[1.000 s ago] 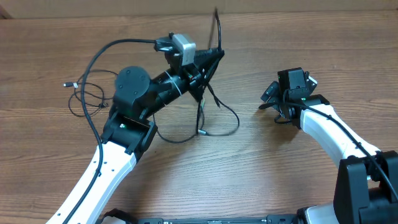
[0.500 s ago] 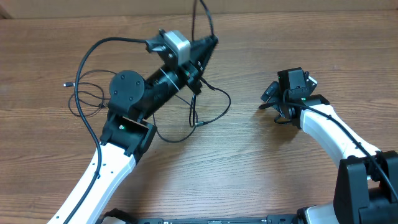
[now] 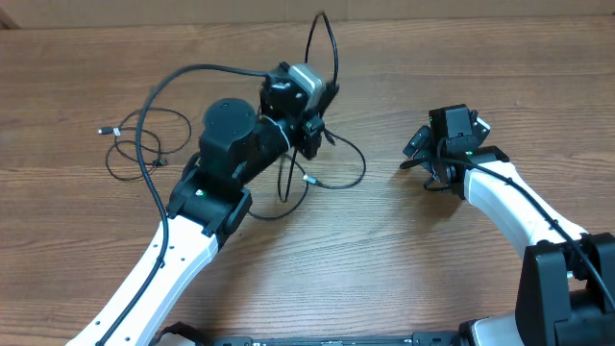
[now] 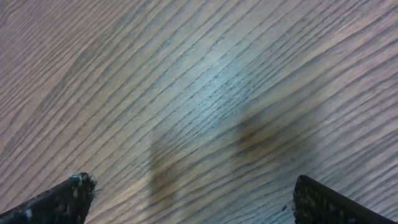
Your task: Untangle cables
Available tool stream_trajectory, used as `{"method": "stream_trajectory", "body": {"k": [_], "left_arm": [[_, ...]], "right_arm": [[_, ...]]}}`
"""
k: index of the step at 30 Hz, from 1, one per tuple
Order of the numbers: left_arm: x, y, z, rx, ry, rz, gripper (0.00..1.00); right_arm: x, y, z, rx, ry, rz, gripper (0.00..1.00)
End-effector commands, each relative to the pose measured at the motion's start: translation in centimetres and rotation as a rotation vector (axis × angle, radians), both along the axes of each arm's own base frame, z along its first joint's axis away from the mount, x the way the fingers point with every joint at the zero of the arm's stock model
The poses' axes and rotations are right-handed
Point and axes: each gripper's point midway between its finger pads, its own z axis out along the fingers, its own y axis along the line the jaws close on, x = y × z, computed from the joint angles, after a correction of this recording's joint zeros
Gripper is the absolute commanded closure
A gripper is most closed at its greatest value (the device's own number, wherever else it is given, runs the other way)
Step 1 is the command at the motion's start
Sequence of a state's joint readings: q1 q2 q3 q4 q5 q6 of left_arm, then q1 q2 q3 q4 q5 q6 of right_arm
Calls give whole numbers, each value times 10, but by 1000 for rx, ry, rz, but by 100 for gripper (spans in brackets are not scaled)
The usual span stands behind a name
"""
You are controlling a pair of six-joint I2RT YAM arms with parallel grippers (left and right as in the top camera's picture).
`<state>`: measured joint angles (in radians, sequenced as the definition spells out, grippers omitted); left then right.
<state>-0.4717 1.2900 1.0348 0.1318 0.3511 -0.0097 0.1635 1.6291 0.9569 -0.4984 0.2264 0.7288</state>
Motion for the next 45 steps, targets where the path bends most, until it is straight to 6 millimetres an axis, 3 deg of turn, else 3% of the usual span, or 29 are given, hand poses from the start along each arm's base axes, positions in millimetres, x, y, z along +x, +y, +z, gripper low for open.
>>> {"method": "stream_trajectory", "body": {"k": [1,8,11,14,18,21,25,26,31,32,34,37,40,45], "left_arm": [[-14,-3,-25,75,88,-53,96],[-34,8,-76,298,153,-149,96],[-33,20,-85,312,188,-154,96],[-30,36,-88,302,219,-153,96],[-31,55,-92,302,218,-199,96],[-39,61,-78,211,193,-295,96],[-61,66,-46,77,67,-496,96],[-64,72,-29,35,-12,-548,96],[-82,76,13,-48,-161,-707,96],[-84,76,15,-50,-169,-721,96],[-85,76,15,-53,-167,-727,96],[-80,77,12,-47,-153,-695,96],[-71,77,7,-38,-125,-642,96],[-69,78,6,-36,-119,-633,96]], "right_arm": [[0,-3,-2,-14,1,-9,0],[0,-3,-2,-11,0,-10,0],[5,10,-1,54,-16,19,0],[-15,57,-7,306,83,142,0],[-19,101,7,528,83,268,0],[-12,120,18,579,31,335,0],[-1,140,27,580,-42,400,0],[2,145,27,575,-61,415,0],[18,149,5,499,-88,401,6],[18,151,2,505,-81,402,12],[10,163,-9,581,-23,385,35],[-13,193,-10,723,65,468,55],[-36,218,-10,748,119,550,58],[-42,228,-17,660,103,610,52]]}}
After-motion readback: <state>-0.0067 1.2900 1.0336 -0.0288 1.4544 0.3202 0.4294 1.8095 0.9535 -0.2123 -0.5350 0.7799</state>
